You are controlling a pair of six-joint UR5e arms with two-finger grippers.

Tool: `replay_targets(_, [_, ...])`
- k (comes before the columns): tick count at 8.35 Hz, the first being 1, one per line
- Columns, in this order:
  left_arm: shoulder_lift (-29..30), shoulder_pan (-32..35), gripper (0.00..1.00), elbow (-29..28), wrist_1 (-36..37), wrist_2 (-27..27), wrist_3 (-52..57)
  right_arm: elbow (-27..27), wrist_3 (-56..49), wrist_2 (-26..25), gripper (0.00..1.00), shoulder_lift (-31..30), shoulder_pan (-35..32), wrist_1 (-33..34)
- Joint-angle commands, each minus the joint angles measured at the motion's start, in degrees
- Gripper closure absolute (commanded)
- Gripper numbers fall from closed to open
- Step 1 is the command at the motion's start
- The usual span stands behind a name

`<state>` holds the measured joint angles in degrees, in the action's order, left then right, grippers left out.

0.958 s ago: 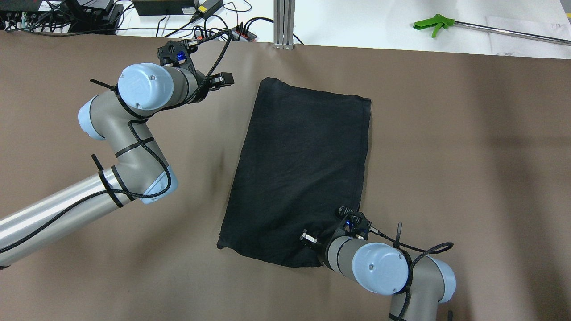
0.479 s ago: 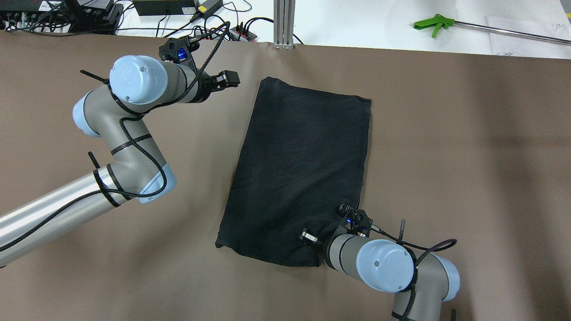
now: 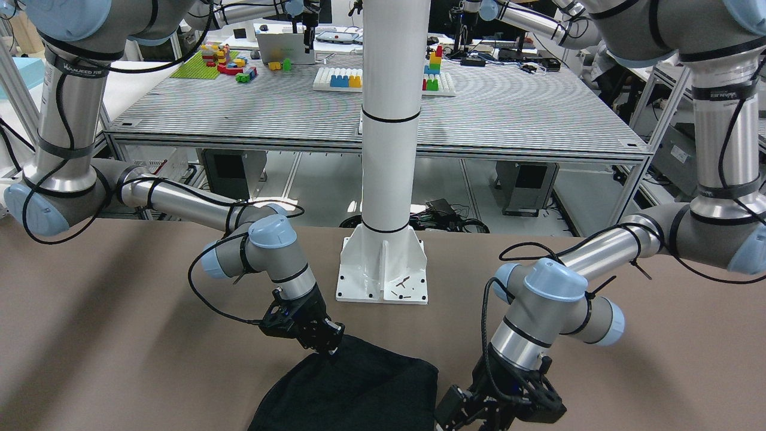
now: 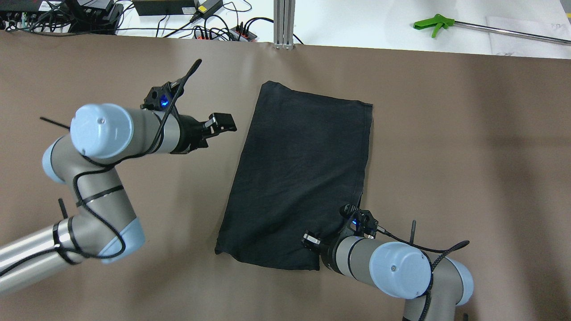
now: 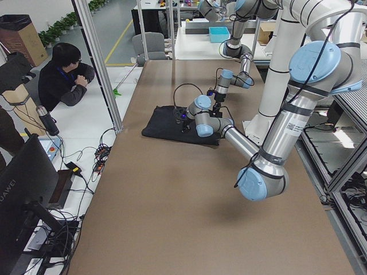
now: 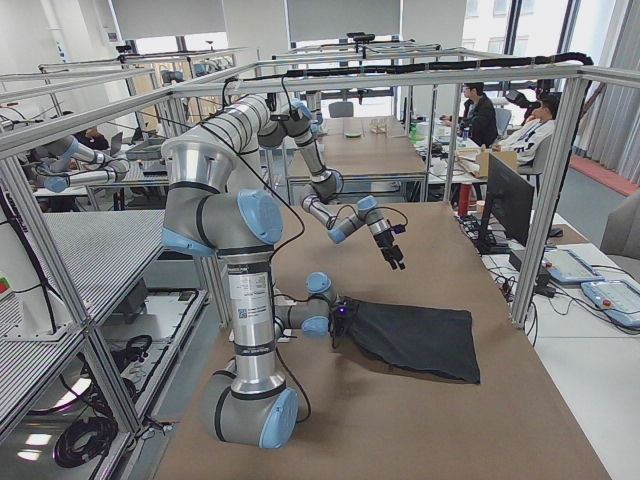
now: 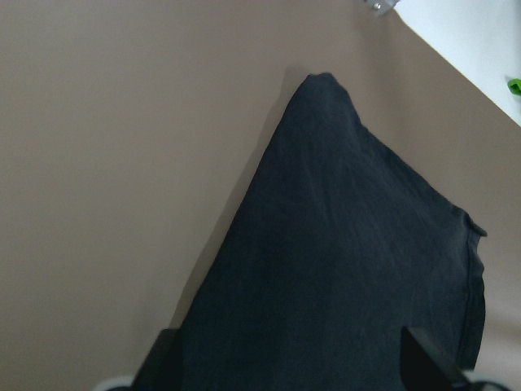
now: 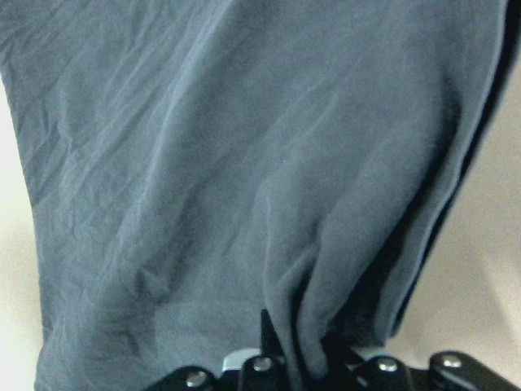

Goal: Fold clothes
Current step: 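Move the left gripper to the shirt's near corner and grasp it while right holds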

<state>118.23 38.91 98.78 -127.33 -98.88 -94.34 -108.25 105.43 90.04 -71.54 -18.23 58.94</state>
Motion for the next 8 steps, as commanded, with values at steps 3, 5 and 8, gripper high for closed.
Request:
replay_targets(3, [-15.31,-13.38,0.06,4.58,-16.55,10.07,-5.67,-0.65,-6.45,-0.39,1.00,-0.53,-0.05,-0.14])
replay_targets(5, [-14.17,-17.89,0.06,4.05,-13.58,14.76,-5.85,-0.56,-6.64,-0.39,1.00,-0.53,-0.05,-0.14])
replay_targets(8, [-12.25,-20.09,0.06,1.35,-11.45,16.43,-5.76,-0.74,-6.56,-0.57,1.00,-0.62,-0.05,-0.14])
